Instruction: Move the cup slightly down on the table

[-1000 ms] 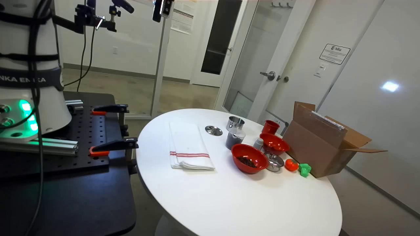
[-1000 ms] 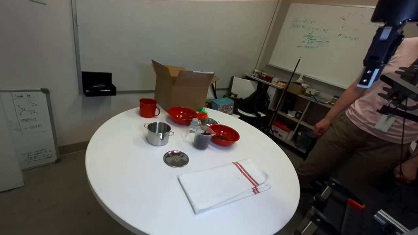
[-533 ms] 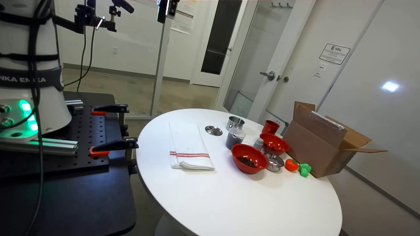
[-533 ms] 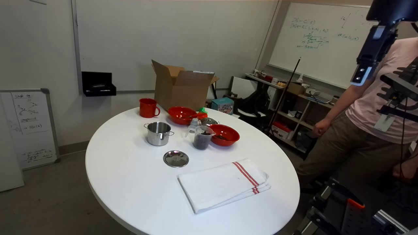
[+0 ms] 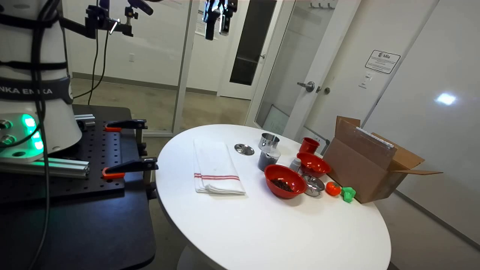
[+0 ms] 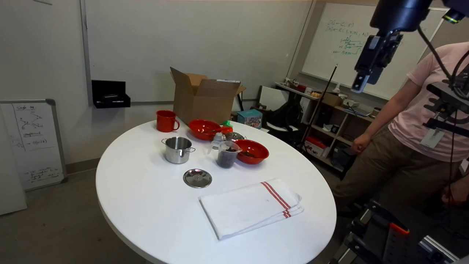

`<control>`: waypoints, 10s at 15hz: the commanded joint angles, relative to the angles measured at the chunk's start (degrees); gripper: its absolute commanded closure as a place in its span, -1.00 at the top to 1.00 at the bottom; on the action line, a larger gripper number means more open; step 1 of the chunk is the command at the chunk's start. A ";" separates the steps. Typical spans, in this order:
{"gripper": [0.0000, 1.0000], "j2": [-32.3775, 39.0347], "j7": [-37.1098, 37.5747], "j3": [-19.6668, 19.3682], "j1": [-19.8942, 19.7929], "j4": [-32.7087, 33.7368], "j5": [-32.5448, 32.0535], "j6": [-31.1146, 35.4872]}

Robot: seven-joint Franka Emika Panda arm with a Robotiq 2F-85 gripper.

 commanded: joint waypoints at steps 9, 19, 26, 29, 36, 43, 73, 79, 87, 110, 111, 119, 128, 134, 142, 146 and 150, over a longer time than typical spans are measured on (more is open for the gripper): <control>1.00 9.08 0.41 -0.79 0.78 2.52 -0.45 3.31; 1.00 11.92 1.30 -1.52 -0.62 4.65 -1.85 8.44; 1.00 21.01 0.31 -2.80 -3.06 5.37 -7.42 20.99; 1.00 27.98 -0.48 -3.58 -3.52 7.53 -10.04 26.69; 1.00 35.81 -6.43 -6.31 -0.89 11.12 -6.05 33.46; 1.00 39.90 -9.15 -6.76 -0.10 14.30 -3.82 34.59; 1.00 79.76 -22.45 -6.87 -1.47 53.37 2.78 30.98; 1.00 82.78 -24.14 -6.60 -2.57 55.31 3.34 30.00; 0.37 83.84 -25.07 -6.28 -4.02 55.00 4.57 30.20; -0.48 90.26 -24.12 -6.76 -3.64 64.69 4.74 24.90; -0.65 90.39 -24.13 -6.77 -3.63 64.93 4.72 24.73; -0.99 89.98 -24.53 -5.87 -4.08 65.17 5.42 24.63; -0.99 86.81 -37.21 1.31 -9.14 62.19 9.68 25.72; -0.99 83.20 -55.21 4.99 -13.10 59.40 8.35 23.30; -0.99 76.74 -75.19 4.91 -12.81 53.97 9.48 17.35; -0.99 73.06 -80.46 4.27 -12.50 47.85 9.63 17.50; -0.99 69.43 -88.26 4.26 -12.95 41.84 9.63 17.57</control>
